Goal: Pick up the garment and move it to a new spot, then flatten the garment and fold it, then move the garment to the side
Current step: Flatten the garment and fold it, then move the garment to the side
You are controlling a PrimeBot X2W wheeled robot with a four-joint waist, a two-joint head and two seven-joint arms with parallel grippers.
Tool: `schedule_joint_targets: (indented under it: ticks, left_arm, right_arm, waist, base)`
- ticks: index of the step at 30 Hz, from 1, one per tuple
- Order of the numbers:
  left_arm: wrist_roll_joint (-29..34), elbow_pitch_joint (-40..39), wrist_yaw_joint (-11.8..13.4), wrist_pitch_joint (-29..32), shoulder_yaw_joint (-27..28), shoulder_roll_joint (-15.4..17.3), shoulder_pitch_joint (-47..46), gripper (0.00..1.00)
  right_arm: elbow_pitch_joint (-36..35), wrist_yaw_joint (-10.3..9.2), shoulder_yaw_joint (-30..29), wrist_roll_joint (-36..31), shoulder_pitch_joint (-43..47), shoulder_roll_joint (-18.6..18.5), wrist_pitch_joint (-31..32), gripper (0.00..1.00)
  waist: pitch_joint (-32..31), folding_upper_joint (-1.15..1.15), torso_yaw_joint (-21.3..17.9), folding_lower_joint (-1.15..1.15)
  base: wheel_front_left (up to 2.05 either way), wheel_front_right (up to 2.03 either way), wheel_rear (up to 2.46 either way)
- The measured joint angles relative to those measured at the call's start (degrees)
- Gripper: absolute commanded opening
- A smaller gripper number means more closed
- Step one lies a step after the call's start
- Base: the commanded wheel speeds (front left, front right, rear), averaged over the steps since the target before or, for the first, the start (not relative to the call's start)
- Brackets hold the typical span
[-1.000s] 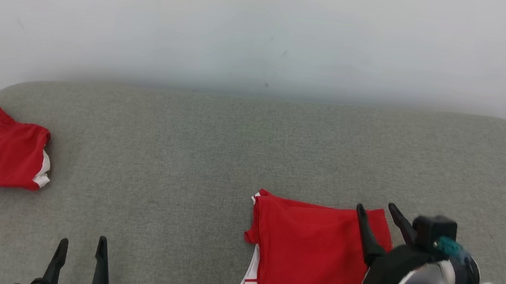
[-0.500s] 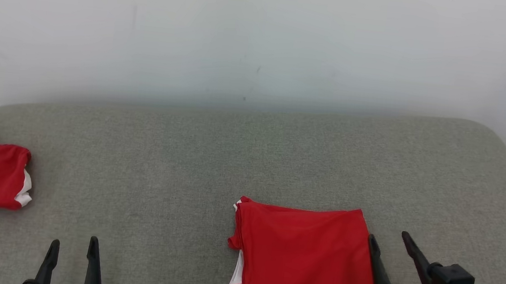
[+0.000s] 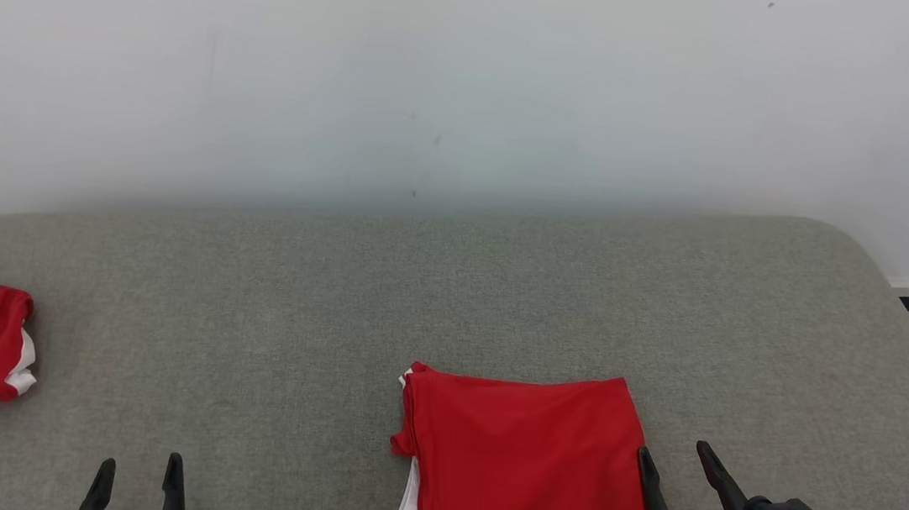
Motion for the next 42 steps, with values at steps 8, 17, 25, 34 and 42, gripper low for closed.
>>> schedule_joint_targets:
  ticks: [8, 17, 25, 34, 42]
  left_arm:
    - [0.0, 0.5, 0.0, 0.0, 0.0, 0.0, -0.1, 1.0]
    - [0.2, 0.4, 0.0, 0.0, 0.0, 0.0, -0.1, 1.0]
    - [0.2, 0.4, 0.1, 0.0, 0.0, 0.0, 0.0, 1.0]
    - [0.5, 0.1, 0.1, 0.0, -0.4, 0.0, -0.5, 1.0]
    - [1.2, -1.1, 0.0, 0.0, -1.3, 0.0, -1.1, 1.0]
  right_arm:
    - [-0.5, 0.0, -0.5, 0.0, 0.3, 0.4, 0.5, 1.0]
    - [-0.5, 0.0, -1.6, -0.2, 0.4, 1.0, 1.3, 1.0]
    - [-0.5, 0.0, -1.7, 0.2, 0.4, 1.3, 1.4, 1.0]
    - [-0.6, 0.0, -2.0, 2.4, -0.3, 1.5, 3.1, 1.0]
    - [1.1, 0.0, -2.7, 6.1, -8.6, -1.4, 19.2, 1.0]
  waist:
    - [-0.3, 0.0, -0.5, 0.0]
    - [-0.3, 0.0, -0.3, 0.0]
    - [-0.4, 0.0, -0.3, 0.0]
    - [-0.1, 0.0, -0.1, 0.0]
    - [1.8, 0.0, 0.4, 0.0]
  base:
    - [0.0, 0.0, 0.0]
    - [0.0, 0.0, 0.0]
    - [0.0, 0.0, 0.0]
    - [0.0, 0.0, 0.0]
    - [0.0, 0.0, 0.0]
